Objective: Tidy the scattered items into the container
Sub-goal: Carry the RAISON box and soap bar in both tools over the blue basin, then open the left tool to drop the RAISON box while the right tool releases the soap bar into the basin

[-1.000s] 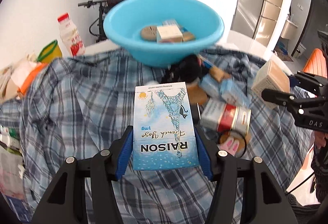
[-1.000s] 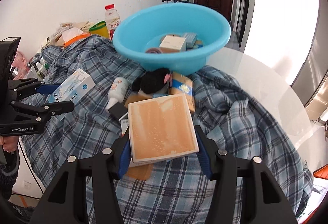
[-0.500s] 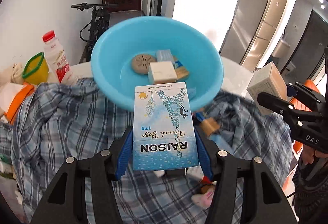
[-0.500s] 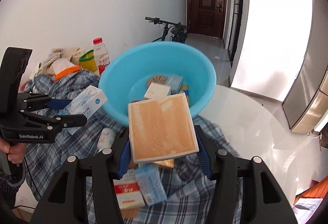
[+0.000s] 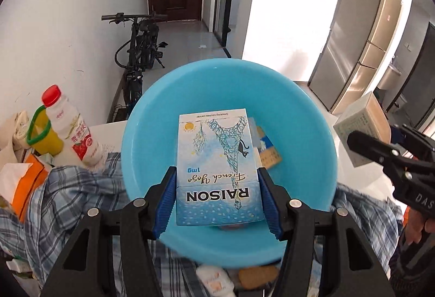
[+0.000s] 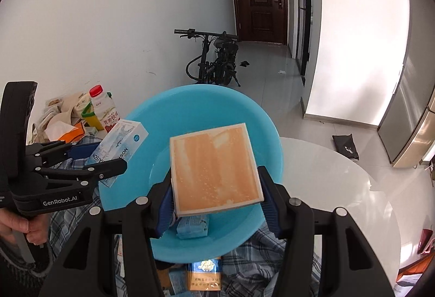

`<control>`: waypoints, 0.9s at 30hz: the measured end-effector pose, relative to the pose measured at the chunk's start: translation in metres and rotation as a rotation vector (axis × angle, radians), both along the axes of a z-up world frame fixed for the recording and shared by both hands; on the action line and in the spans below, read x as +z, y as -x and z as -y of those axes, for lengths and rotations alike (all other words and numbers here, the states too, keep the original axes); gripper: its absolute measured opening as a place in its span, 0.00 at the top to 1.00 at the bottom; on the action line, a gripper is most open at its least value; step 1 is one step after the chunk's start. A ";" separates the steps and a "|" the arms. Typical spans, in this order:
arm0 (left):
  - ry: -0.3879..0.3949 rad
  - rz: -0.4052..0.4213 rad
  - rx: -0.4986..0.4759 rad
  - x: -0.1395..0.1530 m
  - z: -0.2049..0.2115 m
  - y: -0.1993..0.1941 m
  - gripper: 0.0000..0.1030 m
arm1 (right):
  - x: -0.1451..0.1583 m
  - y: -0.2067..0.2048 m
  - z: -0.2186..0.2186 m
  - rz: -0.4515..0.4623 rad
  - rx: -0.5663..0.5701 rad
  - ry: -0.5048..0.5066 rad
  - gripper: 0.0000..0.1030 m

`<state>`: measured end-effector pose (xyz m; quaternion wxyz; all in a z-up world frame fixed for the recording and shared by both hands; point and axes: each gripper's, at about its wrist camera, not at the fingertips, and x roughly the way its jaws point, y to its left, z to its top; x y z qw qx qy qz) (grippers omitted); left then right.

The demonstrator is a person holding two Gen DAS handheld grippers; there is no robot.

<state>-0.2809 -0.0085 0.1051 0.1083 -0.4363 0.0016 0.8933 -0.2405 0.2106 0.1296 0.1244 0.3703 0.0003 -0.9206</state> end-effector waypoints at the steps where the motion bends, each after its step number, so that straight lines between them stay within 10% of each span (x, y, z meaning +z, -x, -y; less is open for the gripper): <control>1: -0.001 0.006 0.001 -0.002 -0.001 0.008 0.42 | -0.003 0.006 0.000 0.006 -0.006 0.002 0.48; 27: 0.083 0.082 0.007 -0.072 -0.035 0.132 0.42 | -0.042 0.083 -0.007 0.096 -0.090 0.051 0.48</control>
